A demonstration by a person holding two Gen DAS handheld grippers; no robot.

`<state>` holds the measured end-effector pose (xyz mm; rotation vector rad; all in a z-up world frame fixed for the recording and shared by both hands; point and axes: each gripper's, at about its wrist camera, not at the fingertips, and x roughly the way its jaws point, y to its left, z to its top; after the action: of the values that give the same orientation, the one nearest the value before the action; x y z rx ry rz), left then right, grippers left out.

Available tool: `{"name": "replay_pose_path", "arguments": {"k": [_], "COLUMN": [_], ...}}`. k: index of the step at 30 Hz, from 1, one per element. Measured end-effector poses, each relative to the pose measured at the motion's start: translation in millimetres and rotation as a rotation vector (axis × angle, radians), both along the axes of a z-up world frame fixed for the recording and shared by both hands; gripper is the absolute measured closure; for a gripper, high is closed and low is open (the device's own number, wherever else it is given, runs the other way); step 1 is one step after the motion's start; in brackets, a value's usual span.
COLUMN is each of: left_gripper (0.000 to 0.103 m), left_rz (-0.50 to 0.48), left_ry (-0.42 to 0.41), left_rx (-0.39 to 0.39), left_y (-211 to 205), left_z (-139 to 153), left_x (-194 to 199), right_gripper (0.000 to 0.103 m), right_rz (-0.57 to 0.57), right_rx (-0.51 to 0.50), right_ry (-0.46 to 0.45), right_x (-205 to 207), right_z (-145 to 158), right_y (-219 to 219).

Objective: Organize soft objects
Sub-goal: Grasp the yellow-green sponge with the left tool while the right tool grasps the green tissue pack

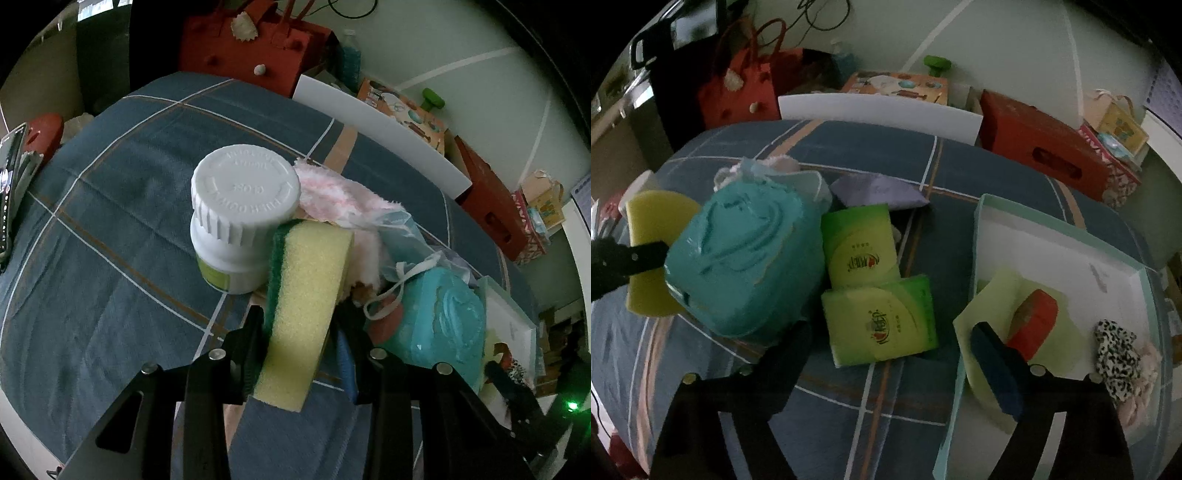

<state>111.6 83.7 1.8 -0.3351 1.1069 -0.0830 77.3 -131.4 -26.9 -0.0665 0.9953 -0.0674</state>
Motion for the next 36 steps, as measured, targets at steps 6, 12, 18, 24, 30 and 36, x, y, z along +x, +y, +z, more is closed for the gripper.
{"name": "replay_pose_path", "arguments": {"k": [6,12,18,24,30,36], "left_gripper": [0.065,0.065,0.065,0.065,0.065,0.065], "left_rz": [0.001,-0.003,-0.006,-0.007,-0.003,-0.034], "left_ry": [-0.003,0.0,-0.002,-0.006,-0.016,-0.044], "left_rx": [-0.018,-0.027,-0.033,-0.043,-0.065,-0.119], "left_y": [2,3,3,4,7,10], "left_z": [2,3,4,6,8,15], "left_x": [-1,-2,-3,-4,-4,-4], "right_gripper": [0.024,0.025,0.035,0.035,0.035,0.035], "right_rz": [0.047,0.056,0.042,0.019,-0.026,-0.077], "right_rx": [-0.002,-0.016,0.012,0.011,0.01,0.037], "right_ry": [-0.033,0.024,0.021,0.011,-0.016,-0.057], "right_x": [2,8,5,2,-2,-10], "right_z": [0,-13,-11,-7,2,16], "right_y": [6,6,0,-3,-8,-17]}}
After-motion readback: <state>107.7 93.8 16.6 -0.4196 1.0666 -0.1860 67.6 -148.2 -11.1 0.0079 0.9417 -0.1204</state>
